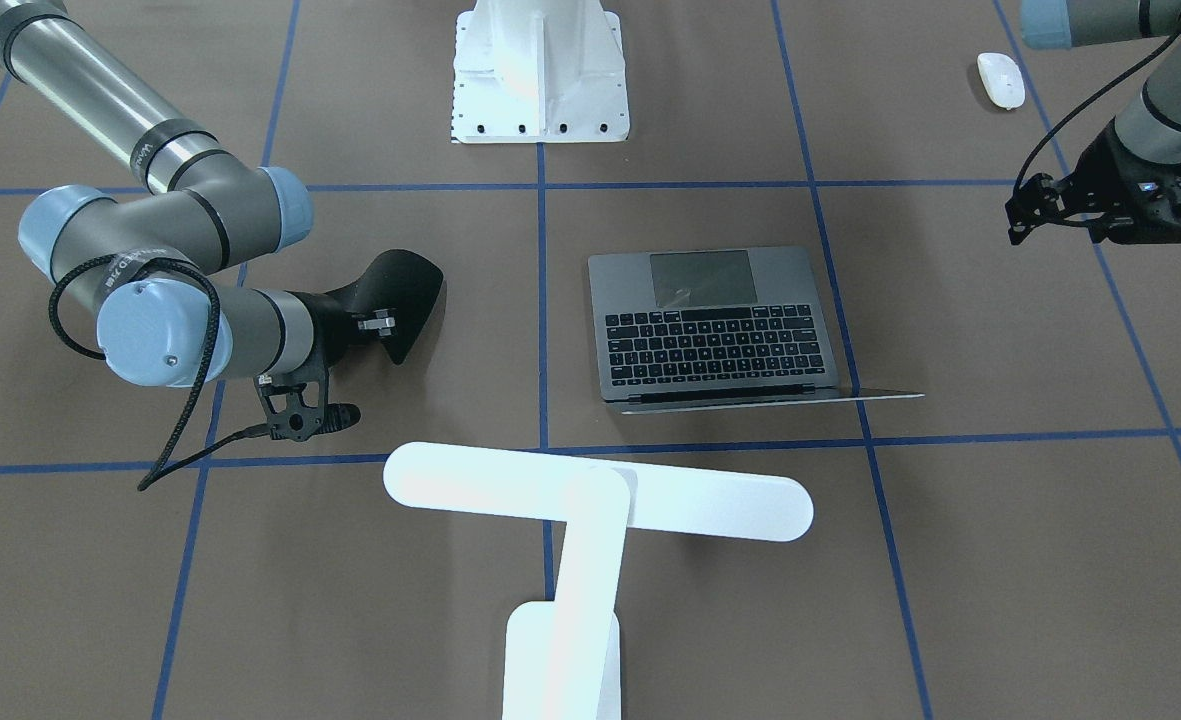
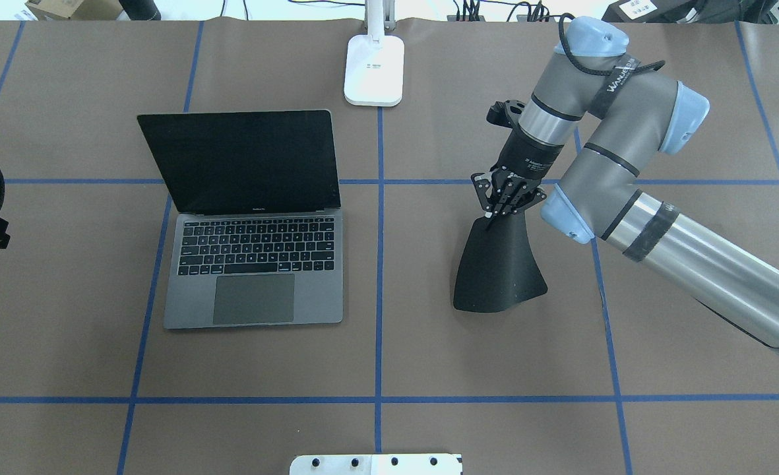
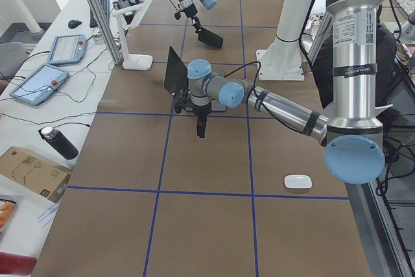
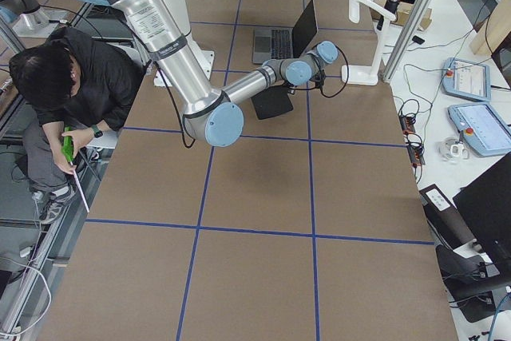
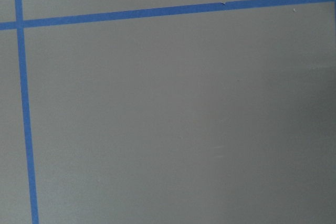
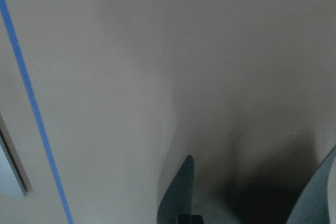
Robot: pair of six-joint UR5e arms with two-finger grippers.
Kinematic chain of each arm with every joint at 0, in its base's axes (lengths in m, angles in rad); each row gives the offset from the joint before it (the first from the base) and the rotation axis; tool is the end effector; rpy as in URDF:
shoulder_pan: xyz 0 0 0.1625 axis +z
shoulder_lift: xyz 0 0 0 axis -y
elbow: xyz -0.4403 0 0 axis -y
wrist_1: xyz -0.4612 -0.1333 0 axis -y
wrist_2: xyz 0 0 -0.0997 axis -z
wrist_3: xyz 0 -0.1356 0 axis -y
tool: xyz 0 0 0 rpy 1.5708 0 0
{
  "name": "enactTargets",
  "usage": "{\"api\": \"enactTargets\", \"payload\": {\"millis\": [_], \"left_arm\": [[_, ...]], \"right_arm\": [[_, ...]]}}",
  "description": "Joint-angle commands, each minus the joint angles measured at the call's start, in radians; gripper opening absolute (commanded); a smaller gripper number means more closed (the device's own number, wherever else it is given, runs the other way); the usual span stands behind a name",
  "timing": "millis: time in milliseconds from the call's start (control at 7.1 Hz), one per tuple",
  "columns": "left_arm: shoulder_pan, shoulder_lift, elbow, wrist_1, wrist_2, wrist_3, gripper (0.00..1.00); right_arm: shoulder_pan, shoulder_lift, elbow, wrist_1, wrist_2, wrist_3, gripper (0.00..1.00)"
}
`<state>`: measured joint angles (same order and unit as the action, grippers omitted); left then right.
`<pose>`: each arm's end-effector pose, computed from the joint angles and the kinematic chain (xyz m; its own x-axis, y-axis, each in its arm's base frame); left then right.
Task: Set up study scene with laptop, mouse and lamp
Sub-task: 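Lower the black mouse pad beside the laptop with the right gripper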
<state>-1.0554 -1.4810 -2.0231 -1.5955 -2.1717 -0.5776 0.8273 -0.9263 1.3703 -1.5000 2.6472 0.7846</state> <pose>0.2101 -0.4858 0.5034 0.7623 0.0563 -0.6448 -0.0479 0.9984 0.0305 -0.5309 -0.5979 0.3233 0.4558 -0.0004 0.8901 0.3774 0.9057 -0.1929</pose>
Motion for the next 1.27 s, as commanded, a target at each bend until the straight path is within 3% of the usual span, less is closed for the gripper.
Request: {"api": "enactTargets", "payload": {"millis": [0,704,1126], "left_arm": [[0.000,-0.004,0.004,-0.001,0.001,-0.001,1.00],[0.000,-0.007,0.004,-0.003,0.000,-0.002,1.00],[0.000,-0.007,0.004,-0.003,0.000,-0.002,1.00]], "right_arm": [[-0.028,0.058,-0.068,0.070,-0.047,0.001,0.00],[-0.077,0.119,-0.120,0.131,-0.115,0.018,0.00],[-0.111,0.144,-0.162,0.220,-0.116,0.215,0.00]]}}
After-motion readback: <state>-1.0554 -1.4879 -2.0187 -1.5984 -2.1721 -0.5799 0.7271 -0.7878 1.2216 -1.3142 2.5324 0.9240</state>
